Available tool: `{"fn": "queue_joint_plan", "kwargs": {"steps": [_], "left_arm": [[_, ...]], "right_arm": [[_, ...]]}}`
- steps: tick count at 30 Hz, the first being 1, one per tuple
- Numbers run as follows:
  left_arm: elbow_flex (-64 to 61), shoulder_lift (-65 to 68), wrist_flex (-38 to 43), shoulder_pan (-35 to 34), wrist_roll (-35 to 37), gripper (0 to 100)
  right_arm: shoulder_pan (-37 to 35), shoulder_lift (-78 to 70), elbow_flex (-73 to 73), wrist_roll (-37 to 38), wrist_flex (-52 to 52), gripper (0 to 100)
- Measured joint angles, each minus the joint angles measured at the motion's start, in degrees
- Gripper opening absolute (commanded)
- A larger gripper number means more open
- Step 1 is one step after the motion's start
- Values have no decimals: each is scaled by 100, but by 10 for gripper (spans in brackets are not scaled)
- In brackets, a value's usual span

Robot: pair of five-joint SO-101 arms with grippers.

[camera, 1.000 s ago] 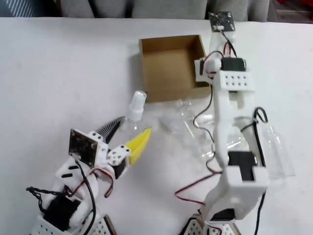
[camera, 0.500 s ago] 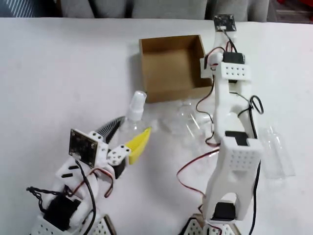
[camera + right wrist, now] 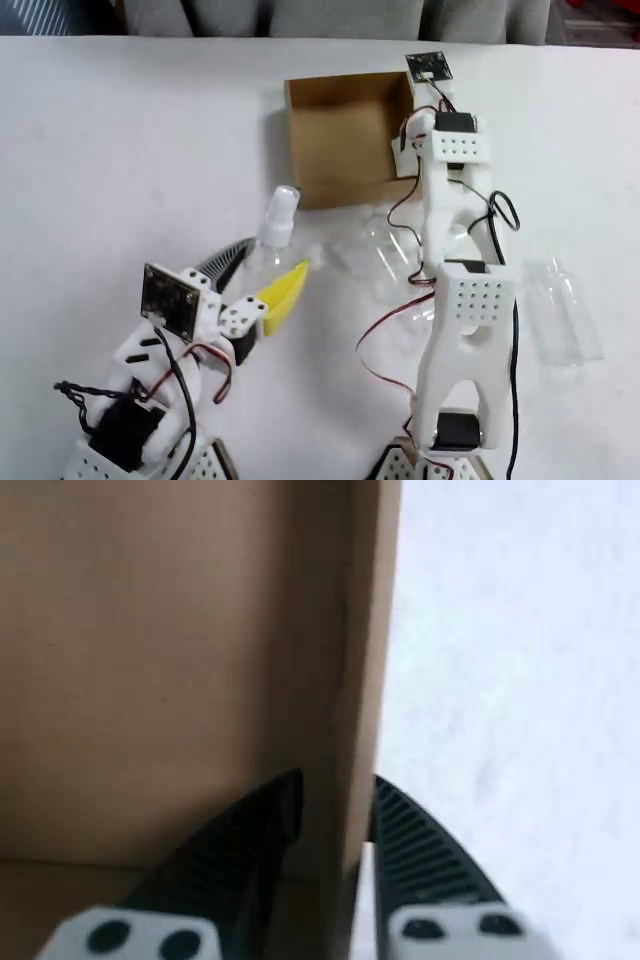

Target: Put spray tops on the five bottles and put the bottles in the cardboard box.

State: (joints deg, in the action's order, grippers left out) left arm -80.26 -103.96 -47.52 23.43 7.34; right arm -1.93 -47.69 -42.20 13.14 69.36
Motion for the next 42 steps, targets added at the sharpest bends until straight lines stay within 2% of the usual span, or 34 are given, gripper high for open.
{"fn": "queue_joint_plan", "kwargs": {"steps": [19, 42], "left_arm": [[0, 0, 0, 0, 0, 60], [0, 0, 0, 0, 0, 60]], "right_arm": [[-141, 0, -193, 457, 1380, 17], [-343, 0, -202, 985, 1811, 18]]}}
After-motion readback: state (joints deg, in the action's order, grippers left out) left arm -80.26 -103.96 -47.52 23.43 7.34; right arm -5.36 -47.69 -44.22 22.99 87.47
